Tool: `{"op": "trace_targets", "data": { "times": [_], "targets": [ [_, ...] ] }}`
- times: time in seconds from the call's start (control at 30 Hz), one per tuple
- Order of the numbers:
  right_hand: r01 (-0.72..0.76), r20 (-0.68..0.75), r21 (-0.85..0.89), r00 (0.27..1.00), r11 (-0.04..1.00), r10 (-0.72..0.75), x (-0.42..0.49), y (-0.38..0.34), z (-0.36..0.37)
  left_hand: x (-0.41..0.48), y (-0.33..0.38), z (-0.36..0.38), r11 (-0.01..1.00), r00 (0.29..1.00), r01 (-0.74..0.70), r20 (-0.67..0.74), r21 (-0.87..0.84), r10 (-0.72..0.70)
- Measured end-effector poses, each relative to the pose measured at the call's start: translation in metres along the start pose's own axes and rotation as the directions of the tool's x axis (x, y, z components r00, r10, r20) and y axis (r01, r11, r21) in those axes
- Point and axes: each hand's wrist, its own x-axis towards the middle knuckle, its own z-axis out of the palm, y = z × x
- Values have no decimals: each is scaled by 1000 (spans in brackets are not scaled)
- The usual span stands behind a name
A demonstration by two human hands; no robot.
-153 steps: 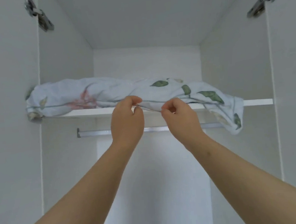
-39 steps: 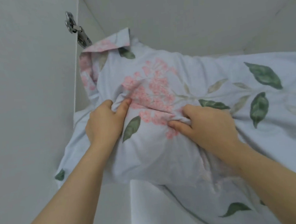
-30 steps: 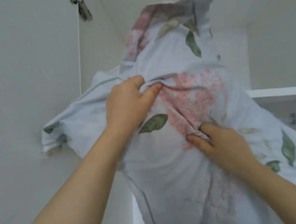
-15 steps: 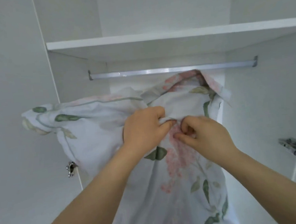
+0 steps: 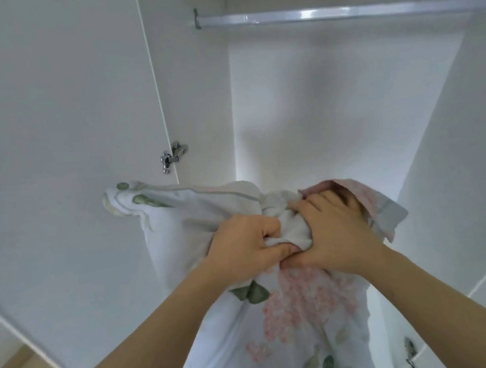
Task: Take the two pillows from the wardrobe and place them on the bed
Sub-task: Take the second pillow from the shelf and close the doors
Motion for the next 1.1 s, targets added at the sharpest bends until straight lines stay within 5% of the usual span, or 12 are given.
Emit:
{"op": "trace_targets", "data": {
  "times": [0.23,0.5,0.77,0.93,1.1],
  "targets": [
    [101,145,162,982,982,-125,-10,-36,45,-58,-24,10,993,994,104,32,-61,-102],
    [100,391,178,906,979,-164,-29,-77,112,-126,-65,29,972,921,232,310,43,-234],
    [46,416,200,900,979,-127,-40,-113,139,-168,-84,22,936,843,343,414,79,-344],
    [52,453,195,881,979,-137,-47,-126,141,-191,-79,-6,789,791,599,252,-133,-558],
    [56,467,229,870,972,-160,-62,-132,135,-213,-70,-23,546,568,799,19,-252,-823]
  ]
}}
